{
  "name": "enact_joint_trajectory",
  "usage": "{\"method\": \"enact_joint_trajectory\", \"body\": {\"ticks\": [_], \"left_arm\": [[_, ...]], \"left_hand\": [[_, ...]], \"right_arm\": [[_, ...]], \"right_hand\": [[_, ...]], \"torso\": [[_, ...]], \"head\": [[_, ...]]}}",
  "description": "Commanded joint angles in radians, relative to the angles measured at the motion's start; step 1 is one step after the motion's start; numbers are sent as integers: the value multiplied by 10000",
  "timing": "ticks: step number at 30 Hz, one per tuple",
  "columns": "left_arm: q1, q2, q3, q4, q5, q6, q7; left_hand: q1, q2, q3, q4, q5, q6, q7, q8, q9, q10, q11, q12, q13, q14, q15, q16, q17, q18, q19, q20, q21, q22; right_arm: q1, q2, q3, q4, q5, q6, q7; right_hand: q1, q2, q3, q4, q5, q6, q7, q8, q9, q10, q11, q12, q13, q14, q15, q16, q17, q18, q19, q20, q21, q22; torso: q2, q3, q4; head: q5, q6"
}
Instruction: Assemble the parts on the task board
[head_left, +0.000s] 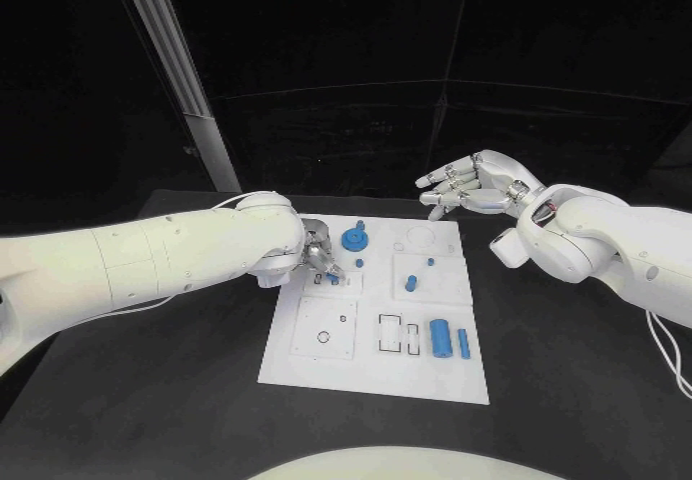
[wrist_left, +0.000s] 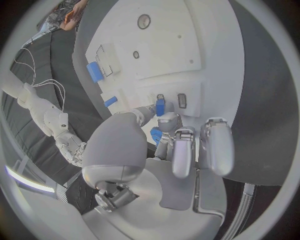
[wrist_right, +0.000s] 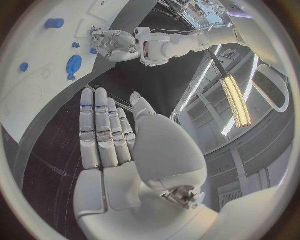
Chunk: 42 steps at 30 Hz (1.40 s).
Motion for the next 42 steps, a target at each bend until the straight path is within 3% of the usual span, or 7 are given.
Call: {"method": "enact_joint_trajectory", "body": {"ticks": [1,12,29,42], "left_arm": [[-31,5,2,-23,-376,-186,-70],[-99,37,2,-37,-399,94,-123],[-107,135,2,-83,-397,1093,-315],[-107,181,2,-184,-341,1328,-540]], "left_hand": [[-62,62,1558,-1510,47,-45,-53,56,17,76,-41,26,-19,1021,-2,31,2634,-12,72,-26,25,-12],[-109,49,1557,-1499,37,-42,-55,63,25,70,-41,22,-33,1021,-2,31,2634,-11,70,-27,21,-17],[-323,-1,1449,-1454,5,37,-98,111,58,114,-66,84,5,1021,-15,31,2634,-18,82,-34,34,19],[-483,15,1313,-1394,-3,126,-139,144,75,111,-95,88,-11,1021,-38,31,2634,-15,79,-53,22,16]], "right_arm": [[19,15,6,-4,-25,33,147],[19,34,5,-9,-25,36,154],[18,95,5,-60,25,140,159],[18,110,5,-93,144,224,150]], "right_hand": [[-46,31,44,-4,32,-26,56,17,-1,-55,31,21,-10,23,59,-40,-17,126,46,0,-53,-13],[-46,31,44,-4,32,-26,56,17,-1,-55,31,21,-10,23,59,-40,-17,126,46,0,-53,-13],[-47,25,54,-5,62,-30,57,18,-1,-63,33,24,-22,24,61,-53,-26,126,53,1,-70,-22],[-71,27,54,10,67,-34,61,17,-2,-69,38,25,-28,23,67,-61,-32,123,55,4,-82,-29]], "torso": [[4,-1,-22],[8,4,-21],[3,1,-15],[8,4,-15]], "head": [[12,-8],[10,-31],[60,-81],[49,-111]]}}
